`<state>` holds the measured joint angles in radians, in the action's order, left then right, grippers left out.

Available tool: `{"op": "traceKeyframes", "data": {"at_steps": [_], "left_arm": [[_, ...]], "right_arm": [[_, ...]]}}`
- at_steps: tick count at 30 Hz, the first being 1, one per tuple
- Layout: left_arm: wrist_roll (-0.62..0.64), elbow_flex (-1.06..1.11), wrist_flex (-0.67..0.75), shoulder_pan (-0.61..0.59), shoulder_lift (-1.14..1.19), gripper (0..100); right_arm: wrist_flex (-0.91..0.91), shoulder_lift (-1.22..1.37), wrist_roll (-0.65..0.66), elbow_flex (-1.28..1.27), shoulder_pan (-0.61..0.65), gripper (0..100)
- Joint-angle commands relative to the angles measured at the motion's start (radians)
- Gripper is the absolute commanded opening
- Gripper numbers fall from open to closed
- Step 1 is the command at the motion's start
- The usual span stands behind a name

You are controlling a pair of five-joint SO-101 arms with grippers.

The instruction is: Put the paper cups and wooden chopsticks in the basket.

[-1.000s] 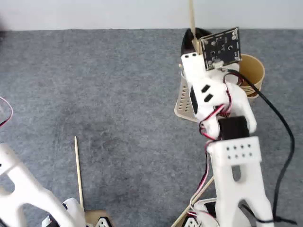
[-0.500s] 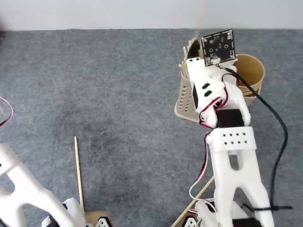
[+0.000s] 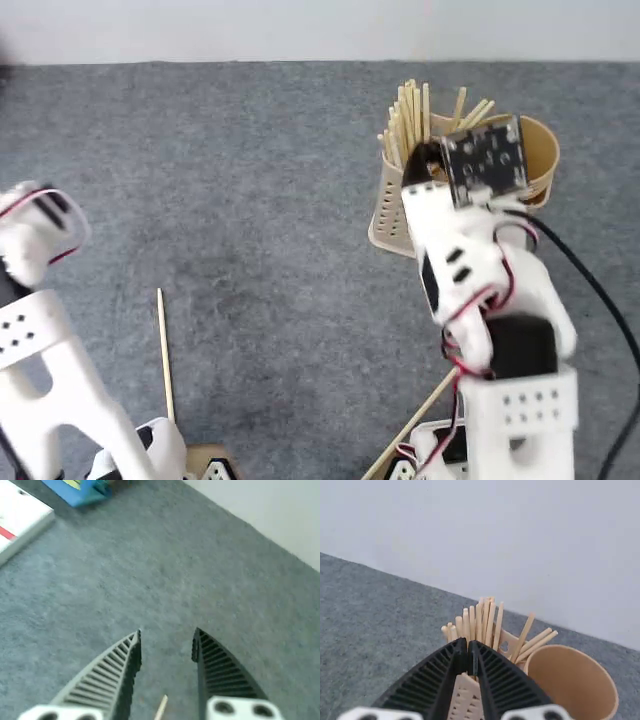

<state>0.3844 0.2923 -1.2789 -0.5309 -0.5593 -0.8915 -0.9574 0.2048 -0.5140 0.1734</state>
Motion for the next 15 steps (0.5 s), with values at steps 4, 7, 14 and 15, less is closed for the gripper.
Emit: {"op": "traceKeyframes", "data": {"at_steps": [4, 7, 14, 15], "left_arm": [[-0.006, -0.007, -0.135, 0.23, -0.032, 17], [-0.005, -0.007, -0.218, 0.342, -0.032, 17], [-0.009, -0.005, -0.385, 0.571, -0.032, 17], [-0.011, -0.005, -0.404, 0.608, -0.032, 17]], "right_arm": [[-0.159, -0.116, -0.072, 0.005, 0.001, 0.9], [-0.183, -0.13, -0.129, 0.005, -0.028, 0.9], [-0.185, -0.125, -0.242, 0.003, -0.12, 0.9], [-0.185, -0.125, -0.244, 0.003, -0.127, 0.9]]}}
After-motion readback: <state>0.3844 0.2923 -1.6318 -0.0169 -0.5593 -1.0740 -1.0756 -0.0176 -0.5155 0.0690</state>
